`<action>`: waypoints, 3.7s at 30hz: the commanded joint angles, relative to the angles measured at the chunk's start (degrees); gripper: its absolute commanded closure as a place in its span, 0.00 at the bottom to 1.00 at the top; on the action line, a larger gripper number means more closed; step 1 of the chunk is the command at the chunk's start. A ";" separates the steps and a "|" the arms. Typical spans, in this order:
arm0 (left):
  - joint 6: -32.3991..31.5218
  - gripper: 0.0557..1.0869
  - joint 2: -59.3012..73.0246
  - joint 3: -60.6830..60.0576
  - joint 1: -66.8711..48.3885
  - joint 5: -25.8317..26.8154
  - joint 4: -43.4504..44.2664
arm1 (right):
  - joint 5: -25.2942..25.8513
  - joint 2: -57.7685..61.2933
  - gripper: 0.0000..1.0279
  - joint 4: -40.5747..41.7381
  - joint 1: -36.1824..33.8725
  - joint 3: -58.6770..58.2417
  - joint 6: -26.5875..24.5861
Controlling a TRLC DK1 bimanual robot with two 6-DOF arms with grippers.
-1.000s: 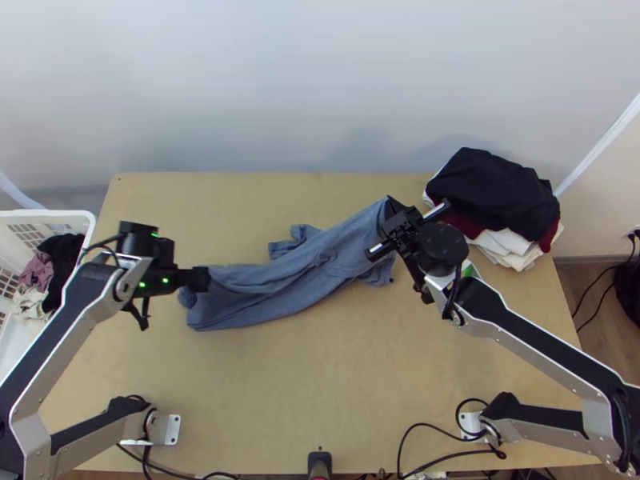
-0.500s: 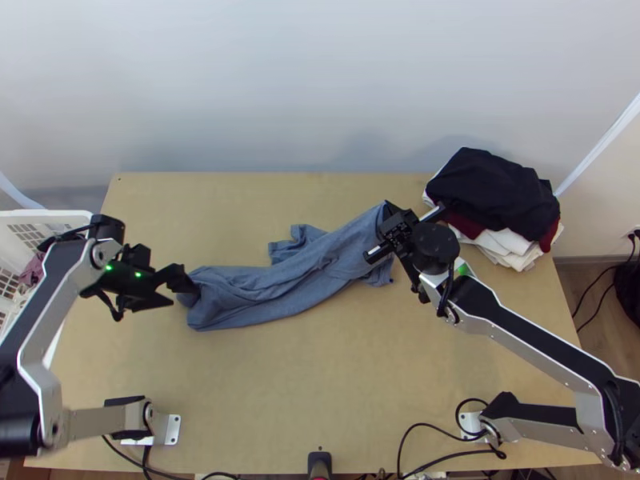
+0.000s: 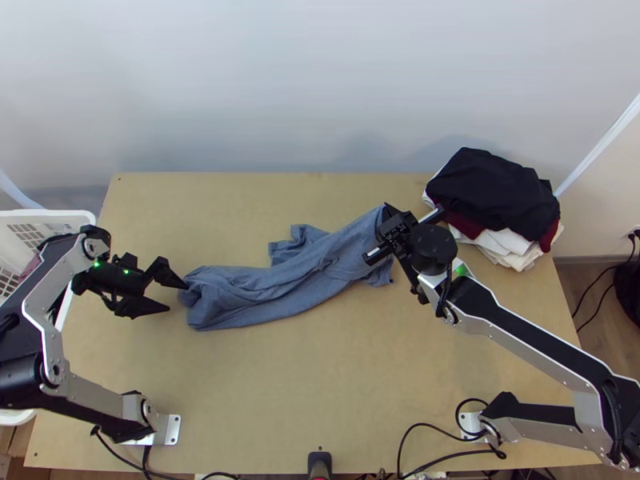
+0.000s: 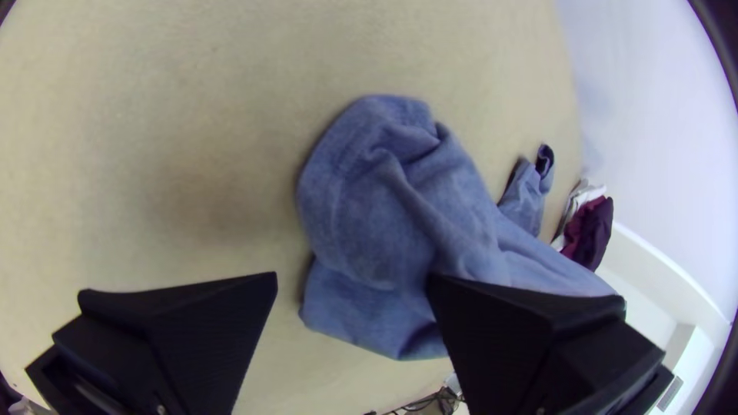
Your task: Fold the t-shirt
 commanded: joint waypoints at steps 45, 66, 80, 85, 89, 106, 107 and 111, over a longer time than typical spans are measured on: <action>-8.60 0.96 2.46 57.98 -2.88 -15.26 0.43 | -1.16 19.89 0.97 -50.61 -4.86 57.20 32.39; -9.74 0.96 -8.00 65.71 -4.46 -22.91 10.36 | -2.48 16.37 0.97 -41.82 -3.98 77.24 38.80; -13.43 0.96 -23.47 57.45 -4.37 -22.82 12.29 | -2.56 2.75 0.97 -41.73 -0.20 74.17 33.97; -14.84 0.96 -32.52 51.91 -5.87 -22.20 13.17 | -2.56 -3.23 0.97 -44.45 0.59 72.58 33.09; -15.45 0.96 -40.96 44.97 -7.27 -22.12 17.92 | -2.56 -9.47 0.97 -46.39 1.91 68.54 31.42; -22.57 0.96 -54.32 28.62 -7.71 -14.82 7.02 | -2.65 -26.25 0.97 -53.86 8.15 49.56 30.89; -22.57 0.96 -55.11 26.16 -7.89 -14.56 6.31 | -2.65 -25.90 0.97 -53.95 8.50 49.12 31.07; -22.57 0.96 -57.30 16.32 -7.89 -14.47 5.96 | -2.74 -24.76 0.97 -53.95 9.56 43.84 32.30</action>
